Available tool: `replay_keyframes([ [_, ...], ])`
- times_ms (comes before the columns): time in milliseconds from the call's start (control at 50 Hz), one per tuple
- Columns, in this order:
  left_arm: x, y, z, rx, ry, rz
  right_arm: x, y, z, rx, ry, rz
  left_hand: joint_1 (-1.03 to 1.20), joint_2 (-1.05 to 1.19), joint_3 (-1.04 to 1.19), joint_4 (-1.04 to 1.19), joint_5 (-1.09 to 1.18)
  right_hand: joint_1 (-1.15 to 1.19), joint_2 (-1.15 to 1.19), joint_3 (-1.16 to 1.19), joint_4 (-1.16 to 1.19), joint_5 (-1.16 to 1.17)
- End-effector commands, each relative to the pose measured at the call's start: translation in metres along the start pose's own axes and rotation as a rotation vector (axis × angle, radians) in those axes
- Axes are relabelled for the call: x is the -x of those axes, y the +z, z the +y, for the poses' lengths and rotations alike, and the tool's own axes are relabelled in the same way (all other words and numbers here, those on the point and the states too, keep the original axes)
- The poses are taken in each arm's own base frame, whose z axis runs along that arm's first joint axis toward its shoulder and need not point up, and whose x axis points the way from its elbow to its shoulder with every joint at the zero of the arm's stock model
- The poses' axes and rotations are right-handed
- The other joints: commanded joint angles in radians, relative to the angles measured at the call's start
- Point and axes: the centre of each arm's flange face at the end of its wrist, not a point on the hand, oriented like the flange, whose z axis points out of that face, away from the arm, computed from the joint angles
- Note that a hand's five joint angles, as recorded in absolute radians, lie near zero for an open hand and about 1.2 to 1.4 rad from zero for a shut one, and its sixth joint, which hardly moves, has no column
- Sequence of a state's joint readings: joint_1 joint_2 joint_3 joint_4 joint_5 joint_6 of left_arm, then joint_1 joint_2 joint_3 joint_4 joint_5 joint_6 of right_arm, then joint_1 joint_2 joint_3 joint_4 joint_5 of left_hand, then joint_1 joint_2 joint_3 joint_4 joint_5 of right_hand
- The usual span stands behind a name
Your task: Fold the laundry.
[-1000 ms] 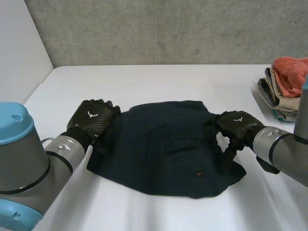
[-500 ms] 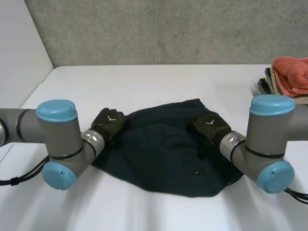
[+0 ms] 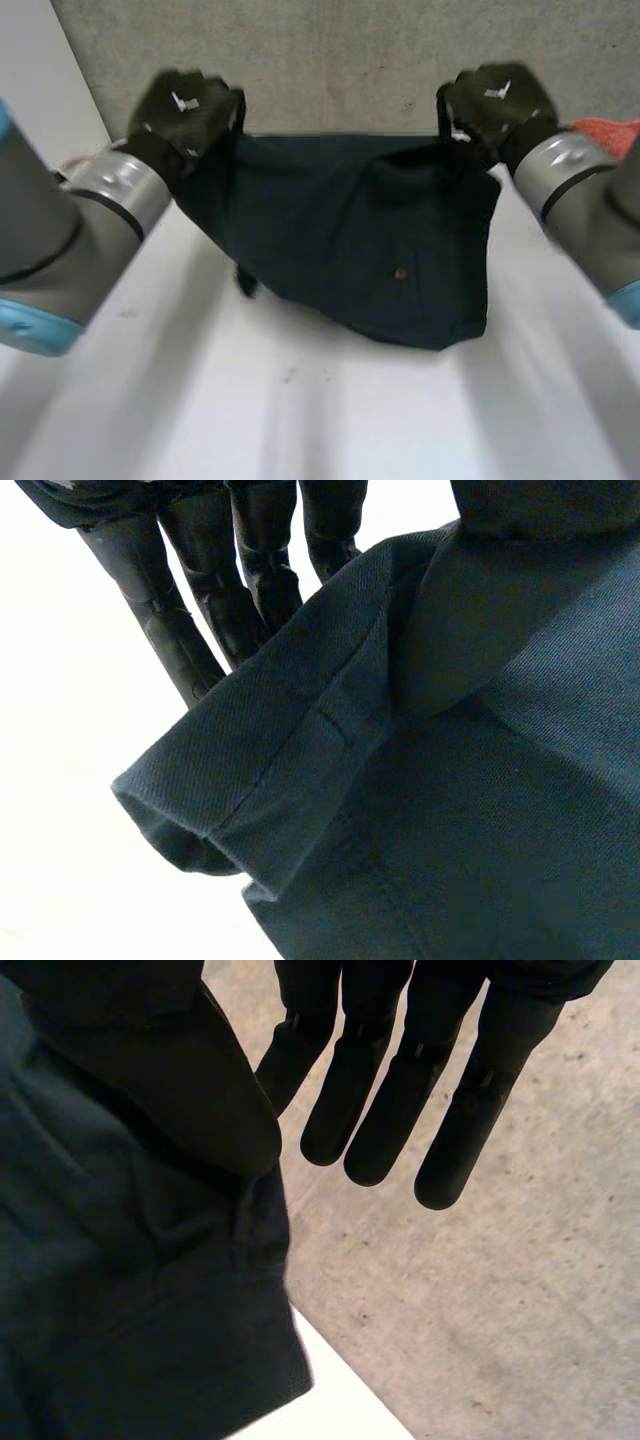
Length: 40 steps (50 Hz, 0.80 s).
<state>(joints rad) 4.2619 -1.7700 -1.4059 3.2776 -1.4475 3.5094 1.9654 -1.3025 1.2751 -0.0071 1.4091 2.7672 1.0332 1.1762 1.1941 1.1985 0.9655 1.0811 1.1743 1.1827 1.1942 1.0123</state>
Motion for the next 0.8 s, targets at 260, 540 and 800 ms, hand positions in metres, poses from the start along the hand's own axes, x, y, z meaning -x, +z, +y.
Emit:
replay_keyframes([
  [260, -0.020, -0.022, 0.013, 0.165, -0.068, 0.099, 0.012, -0.012, 0.045, 0.317, 0.073, -0.155, 0.363, 0.220, 0.202, 0.198, 0.256, -0.603, -0.696, -0.704, -0.716, -0.708],
  [540, -0.032, -0.023, 0.029, 0.221, -0.076, 0.130, -0.016, -0.017, 0.054, 0.381, 0.230, -0.059, 0.363, 0.220, 0.202, 0.198, 0.256, -0.793, -0.887, -0.895, -0.907, -0.899],
  [800, -0.032, -0.032, 0.013, 0.180, -0.079, 0.127, 0.023, -0.008, 0.117, 0.578, 0.500, -0.187, 0.363, 0.220, 0.202, 0.198, 0.256, -0.852, -0.946, -0.954, -0.965, -0.958],
])
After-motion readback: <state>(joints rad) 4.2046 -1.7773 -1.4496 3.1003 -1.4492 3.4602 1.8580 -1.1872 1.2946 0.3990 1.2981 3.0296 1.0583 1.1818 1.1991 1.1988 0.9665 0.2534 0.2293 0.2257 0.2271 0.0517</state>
